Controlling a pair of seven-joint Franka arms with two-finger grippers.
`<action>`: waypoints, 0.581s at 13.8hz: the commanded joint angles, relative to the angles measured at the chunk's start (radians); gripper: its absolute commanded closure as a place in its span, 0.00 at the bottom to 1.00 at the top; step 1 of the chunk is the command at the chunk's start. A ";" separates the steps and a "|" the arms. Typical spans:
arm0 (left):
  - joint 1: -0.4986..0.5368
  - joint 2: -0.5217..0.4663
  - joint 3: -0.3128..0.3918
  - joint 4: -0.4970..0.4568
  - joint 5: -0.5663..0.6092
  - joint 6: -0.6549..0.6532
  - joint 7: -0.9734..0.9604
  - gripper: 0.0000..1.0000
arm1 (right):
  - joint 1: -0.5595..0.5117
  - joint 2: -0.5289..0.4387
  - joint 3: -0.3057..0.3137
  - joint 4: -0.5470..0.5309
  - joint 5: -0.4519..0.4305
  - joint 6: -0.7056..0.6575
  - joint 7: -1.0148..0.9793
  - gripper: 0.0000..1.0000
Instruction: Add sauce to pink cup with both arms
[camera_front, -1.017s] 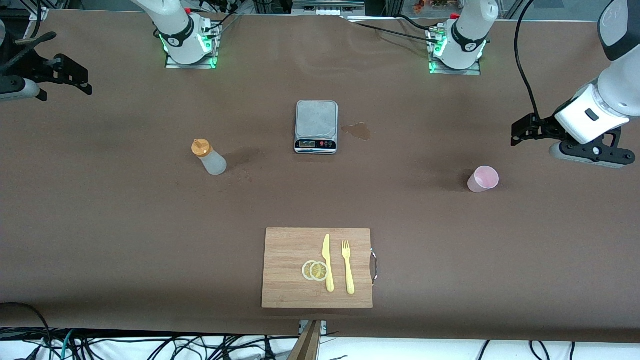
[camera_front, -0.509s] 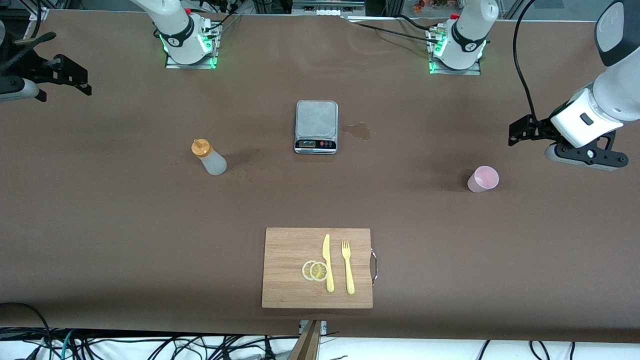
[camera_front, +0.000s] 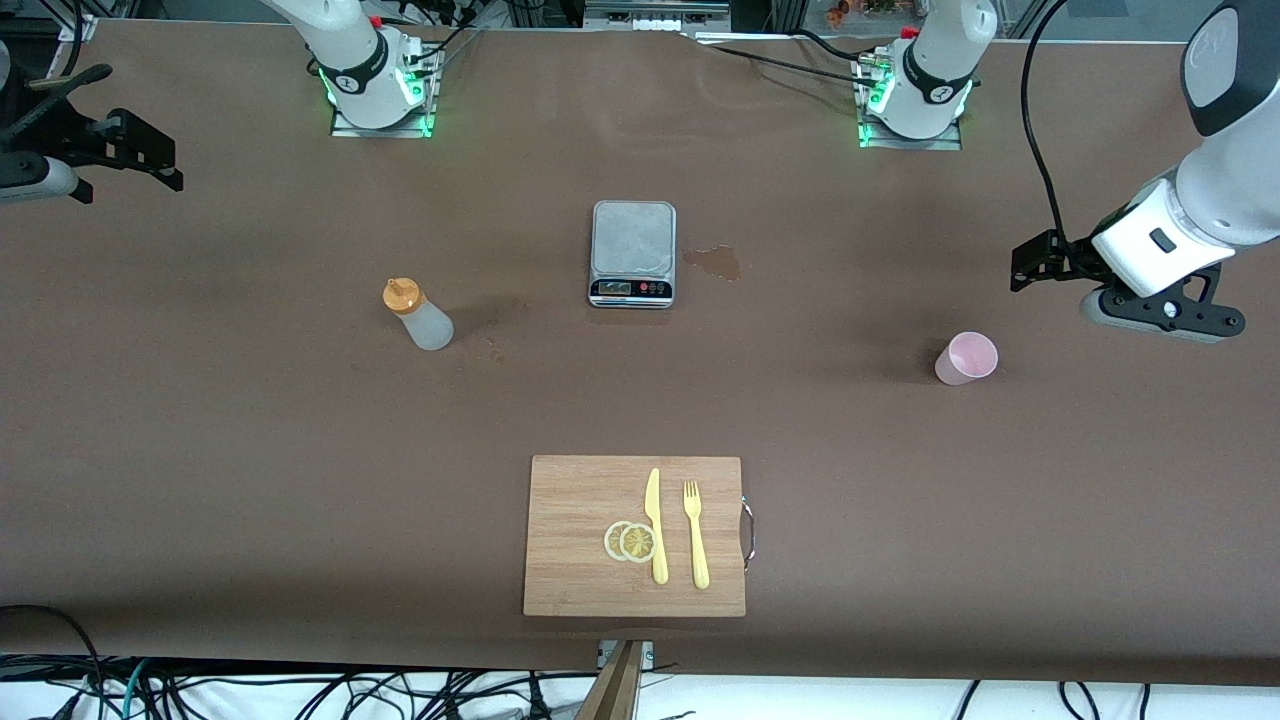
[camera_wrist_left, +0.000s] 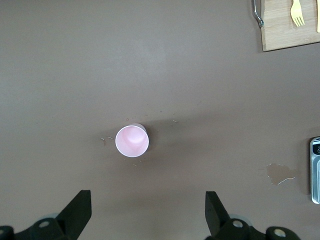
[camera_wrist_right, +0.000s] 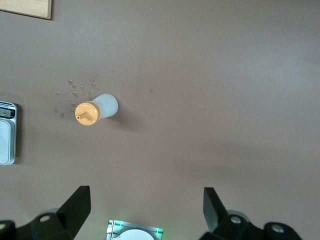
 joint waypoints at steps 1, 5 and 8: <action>-0.005 0.013 -0.006 0.013 0.016 -0.032 -0.005 0.00 | 0.003 0.003 -0.004 0.017 -0.003 -0.003 0.003 0.00; 0.000 0.017 -0.006 0.017 0.016 -0.068 -0.004 0.00 | 0.003 -0.001 0.001 0.017 -0.004 -0.011 0.002 0.00; 0.001 0.030 -0.004 0.022 0.017 -0.065 -0.004 0.00 | 0.003 0.003 0.001 0.015 0.002 -0.006 -0.004 0.00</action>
